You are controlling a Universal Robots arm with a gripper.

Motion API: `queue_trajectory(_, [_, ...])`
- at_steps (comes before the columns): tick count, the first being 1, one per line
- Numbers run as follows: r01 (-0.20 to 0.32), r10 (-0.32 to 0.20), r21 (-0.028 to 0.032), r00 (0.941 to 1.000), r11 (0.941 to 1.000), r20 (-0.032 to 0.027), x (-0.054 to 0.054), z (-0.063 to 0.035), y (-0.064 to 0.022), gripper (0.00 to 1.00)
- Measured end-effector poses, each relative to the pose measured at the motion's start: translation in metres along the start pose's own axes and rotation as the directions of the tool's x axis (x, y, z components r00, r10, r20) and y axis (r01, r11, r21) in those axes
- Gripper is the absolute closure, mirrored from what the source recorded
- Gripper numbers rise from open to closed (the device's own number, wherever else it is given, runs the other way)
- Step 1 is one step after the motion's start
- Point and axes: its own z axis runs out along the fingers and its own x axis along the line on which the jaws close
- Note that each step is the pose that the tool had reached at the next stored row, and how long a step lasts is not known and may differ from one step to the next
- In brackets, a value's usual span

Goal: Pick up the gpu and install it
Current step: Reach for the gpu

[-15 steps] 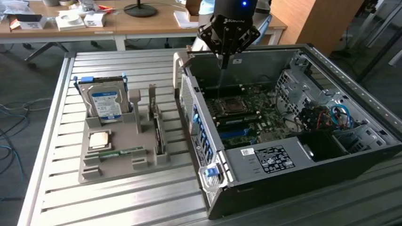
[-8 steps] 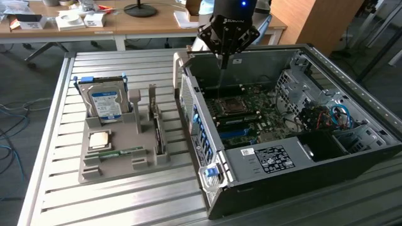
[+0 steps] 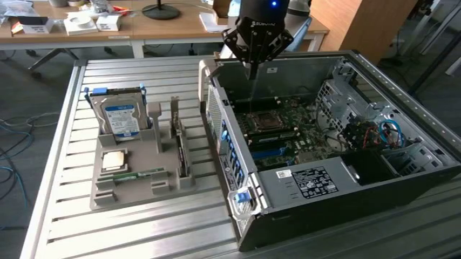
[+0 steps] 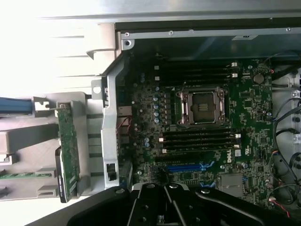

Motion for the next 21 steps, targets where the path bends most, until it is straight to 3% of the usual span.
queue_trajectory(21, [-0.004,0.004,0.0000,1.0000,1.0000,0.0002,0.044,-0.0011,-0.0033,0.89])
